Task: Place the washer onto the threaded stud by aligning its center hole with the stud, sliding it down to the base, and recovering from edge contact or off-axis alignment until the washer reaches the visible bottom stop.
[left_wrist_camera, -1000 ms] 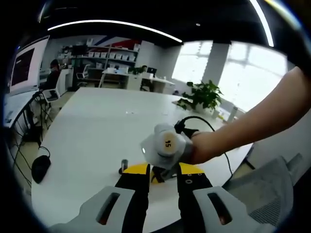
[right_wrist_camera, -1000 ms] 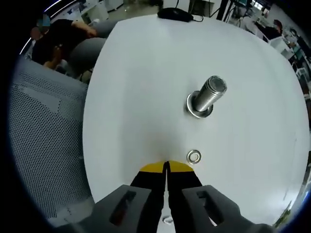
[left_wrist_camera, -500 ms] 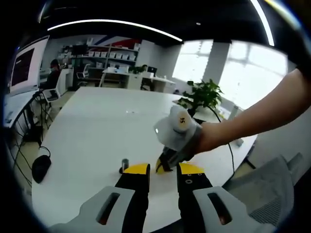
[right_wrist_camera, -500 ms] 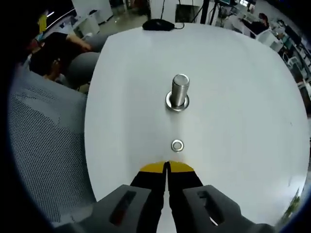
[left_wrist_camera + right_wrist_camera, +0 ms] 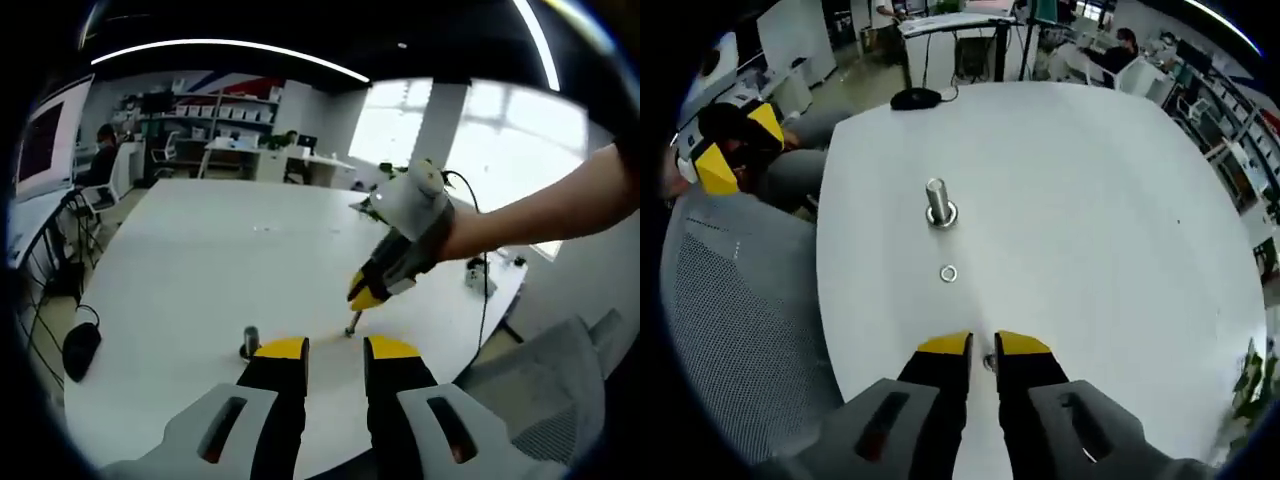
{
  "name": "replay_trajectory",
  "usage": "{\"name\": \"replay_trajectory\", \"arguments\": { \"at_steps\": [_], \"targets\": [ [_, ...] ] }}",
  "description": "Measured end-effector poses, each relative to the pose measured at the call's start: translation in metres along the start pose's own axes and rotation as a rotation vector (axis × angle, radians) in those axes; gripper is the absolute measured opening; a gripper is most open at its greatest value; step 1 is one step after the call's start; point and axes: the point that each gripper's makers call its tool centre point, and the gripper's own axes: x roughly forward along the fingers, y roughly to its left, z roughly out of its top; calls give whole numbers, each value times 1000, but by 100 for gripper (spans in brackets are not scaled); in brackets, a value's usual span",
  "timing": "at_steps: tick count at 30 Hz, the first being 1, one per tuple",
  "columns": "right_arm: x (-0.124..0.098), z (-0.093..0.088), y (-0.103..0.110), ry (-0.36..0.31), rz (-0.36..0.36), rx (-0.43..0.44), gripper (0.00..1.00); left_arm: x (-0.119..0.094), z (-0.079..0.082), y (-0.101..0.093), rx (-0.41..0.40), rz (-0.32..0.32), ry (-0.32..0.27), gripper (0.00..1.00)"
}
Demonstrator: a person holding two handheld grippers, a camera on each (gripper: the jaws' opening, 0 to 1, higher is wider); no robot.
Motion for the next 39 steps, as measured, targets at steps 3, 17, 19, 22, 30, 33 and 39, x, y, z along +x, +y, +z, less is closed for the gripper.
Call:
{"name": "replay_trajectory", "arguments": {
  "at_steps": [3,17,19,22,30,33,39],
  "targets": [
    [-12,-6,-6,-9,-23,8,13,1,0,-1,5,-6,0,20],
    [-55,-90,-31,65,-113,128,19,3,0,-7,25,-25,11,20],
    [-59,-104,-31,91,-126,116,19,3,1,-7,27,-23,8,20],
    [-62,-117,-31,105,-131,132,20,2,2,-7,24,-23,-1,20],
    [-65,-155,-35,126,-123,156,24,3,4,-9,41,-12,-2,23],
    [-67,-165,-37,109,-121,181,24,3,7,-10,56,-10,-10,23],
    [-69,-199,-41,141,-111,193,24,5,8,-11,79,-4,-10,24]
  ]
}}
